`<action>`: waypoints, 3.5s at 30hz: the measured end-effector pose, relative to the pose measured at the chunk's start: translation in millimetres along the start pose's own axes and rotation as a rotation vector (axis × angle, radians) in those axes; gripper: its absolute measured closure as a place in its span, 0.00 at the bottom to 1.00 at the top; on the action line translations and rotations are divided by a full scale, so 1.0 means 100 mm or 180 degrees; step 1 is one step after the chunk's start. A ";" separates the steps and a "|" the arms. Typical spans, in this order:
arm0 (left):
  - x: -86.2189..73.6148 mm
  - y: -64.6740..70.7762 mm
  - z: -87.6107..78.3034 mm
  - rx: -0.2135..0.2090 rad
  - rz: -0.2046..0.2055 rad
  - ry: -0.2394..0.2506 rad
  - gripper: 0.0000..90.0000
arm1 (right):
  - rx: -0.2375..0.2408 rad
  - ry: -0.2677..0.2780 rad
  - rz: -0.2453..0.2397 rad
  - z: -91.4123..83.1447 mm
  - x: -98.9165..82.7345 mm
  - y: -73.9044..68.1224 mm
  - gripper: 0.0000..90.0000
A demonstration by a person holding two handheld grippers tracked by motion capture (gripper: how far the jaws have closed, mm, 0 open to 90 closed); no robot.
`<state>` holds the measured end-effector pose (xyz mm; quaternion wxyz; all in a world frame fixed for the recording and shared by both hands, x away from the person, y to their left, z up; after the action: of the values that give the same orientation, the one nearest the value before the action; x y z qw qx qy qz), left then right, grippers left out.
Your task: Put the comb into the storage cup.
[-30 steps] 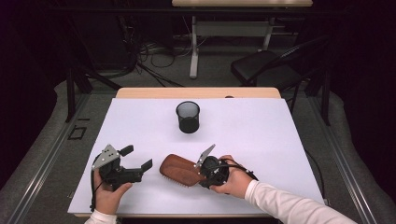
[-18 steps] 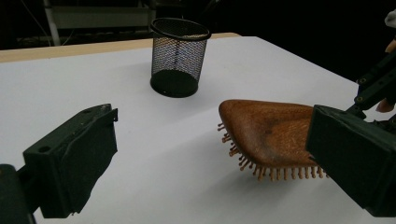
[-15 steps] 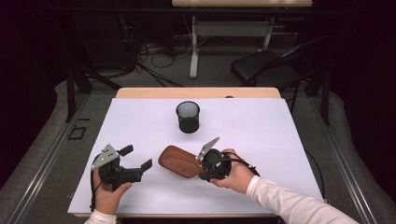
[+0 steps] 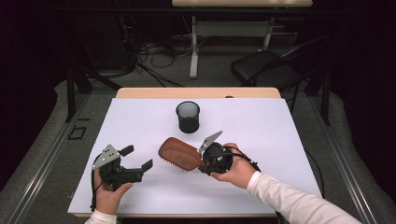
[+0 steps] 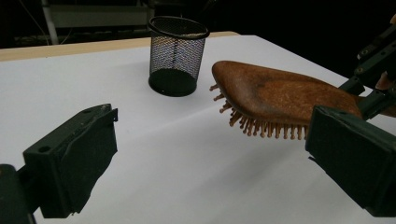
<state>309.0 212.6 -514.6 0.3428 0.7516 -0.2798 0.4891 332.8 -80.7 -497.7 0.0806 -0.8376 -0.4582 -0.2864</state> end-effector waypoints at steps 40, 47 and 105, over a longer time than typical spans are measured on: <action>0.07 -0.08 0.04 -0.0049 -0.0225 0.0003 0.02 | -0.0472 0.0550 0.0191 -0.37 0.41 0.65 0.81; 0.17 -0.05 0.09 -0.0095 -0.0193 -0.0038 0.02 | -0.0514 0.0610 0.0242 -0.39 0.40 0.72 0.81; 1.06 -0.03 0.50 -0.0404 -0.0331 -0.0603 0.02 | -0.0692 0.0856 0.0393 -0.56 0.43 0.86 0.80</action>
<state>376.9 165.4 -431.9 0.3866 0.7848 -0.3019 0.3788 398.0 -121.1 -417.1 0.0675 -0.8221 -0.3573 -0.4382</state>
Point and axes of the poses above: each handheld gripper's, and its own axes: z roughly forward along the jaws, x roughly out of its top, y roughly to its right, the point moved 3 cm from there along z, roughly forward along the jaws, and after that the axes turned 11 degrees about -x, right-handed, at the moved point
